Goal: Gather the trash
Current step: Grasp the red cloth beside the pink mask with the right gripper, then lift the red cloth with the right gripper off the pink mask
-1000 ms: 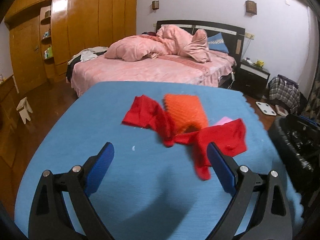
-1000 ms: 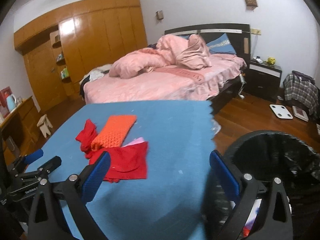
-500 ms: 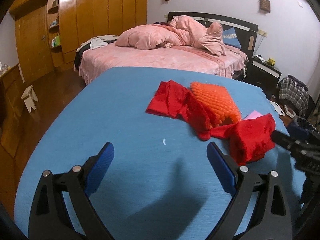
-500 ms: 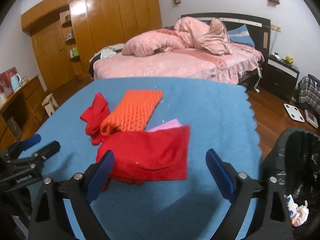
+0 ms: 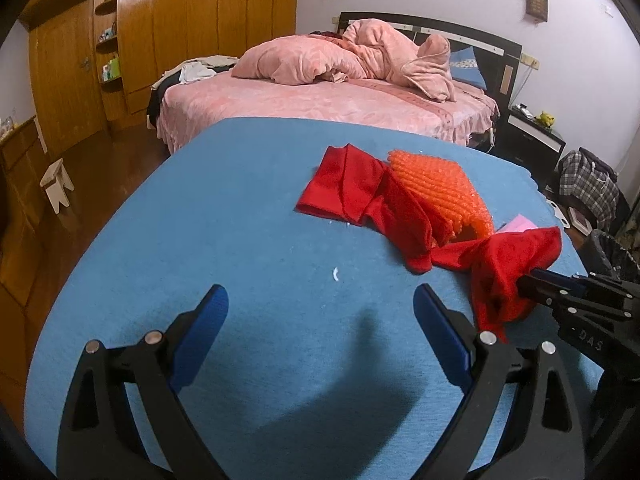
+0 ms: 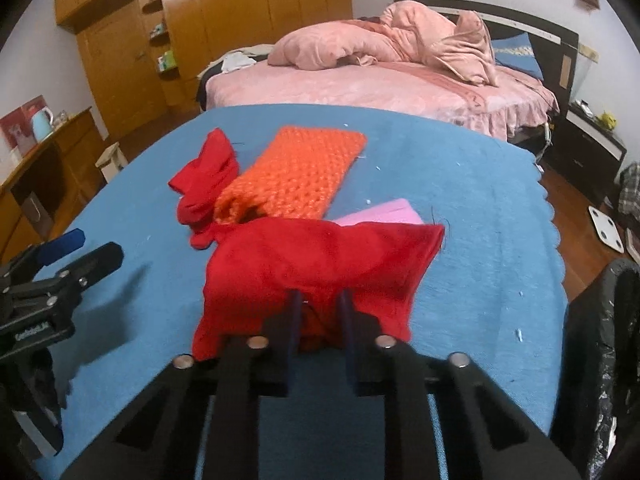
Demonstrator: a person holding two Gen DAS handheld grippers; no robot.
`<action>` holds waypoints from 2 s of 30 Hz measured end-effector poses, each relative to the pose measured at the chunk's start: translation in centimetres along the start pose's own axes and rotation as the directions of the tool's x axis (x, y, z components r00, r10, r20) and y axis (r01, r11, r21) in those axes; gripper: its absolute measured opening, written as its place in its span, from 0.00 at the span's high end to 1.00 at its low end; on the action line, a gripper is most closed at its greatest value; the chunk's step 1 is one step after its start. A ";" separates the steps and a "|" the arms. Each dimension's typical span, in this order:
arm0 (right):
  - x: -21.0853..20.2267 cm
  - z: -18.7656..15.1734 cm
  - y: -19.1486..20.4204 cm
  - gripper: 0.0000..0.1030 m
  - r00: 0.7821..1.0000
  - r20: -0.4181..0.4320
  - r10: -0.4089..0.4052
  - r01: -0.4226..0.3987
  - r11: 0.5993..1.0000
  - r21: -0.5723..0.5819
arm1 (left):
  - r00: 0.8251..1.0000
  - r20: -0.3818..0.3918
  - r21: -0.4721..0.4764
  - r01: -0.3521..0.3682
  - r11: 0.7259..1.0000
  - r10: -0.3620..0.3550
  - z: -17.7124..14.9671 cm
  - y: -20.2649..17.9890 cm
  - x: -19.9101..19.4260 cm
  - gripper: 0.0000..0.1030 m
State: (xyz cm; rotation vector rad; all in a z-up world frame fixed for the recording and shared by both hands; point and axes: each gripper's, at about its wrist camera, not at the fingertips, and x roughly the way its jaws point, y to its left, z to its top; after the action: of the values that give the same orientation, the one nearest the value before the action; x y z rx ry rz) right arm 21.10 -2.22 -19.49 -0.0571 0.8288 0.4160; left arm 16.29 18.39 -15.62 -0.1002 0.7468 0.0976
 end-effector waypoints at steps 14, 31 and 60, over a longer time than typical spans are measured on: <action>-4.5 0.9 -2.0 0.99 0.994 0.104 0.020 -0.026 0.998 0.057 | 1.000 0.011 0.021 -0.011 1.000 0.011 -0.1 -0.2 -0.1 0.12; -0.8 0.8 1.2 0.30 0.997 0.047 0.059 -0.060 0.998 0.032 | 0.998 0.039 -0.051 -0.055 0.997 0.057 -0.1 2.9 -1.5 0.12; -7.5 1.1 -3.4 0.95 0.990 0.140 0.003 -0.020 0.992 0.123 | 0.999 0.028 -0.004 -0.017 1.000 0.017 -0.6 0.6 -1.1 0.12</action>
State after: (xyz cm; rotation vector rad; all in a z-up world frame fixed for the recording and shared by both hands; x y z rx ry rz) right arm 18.67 -7.62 -13.71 0.0920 0.7158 0.3741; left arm 15.01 18.84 -15.31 -0.0957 0.7192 0.1166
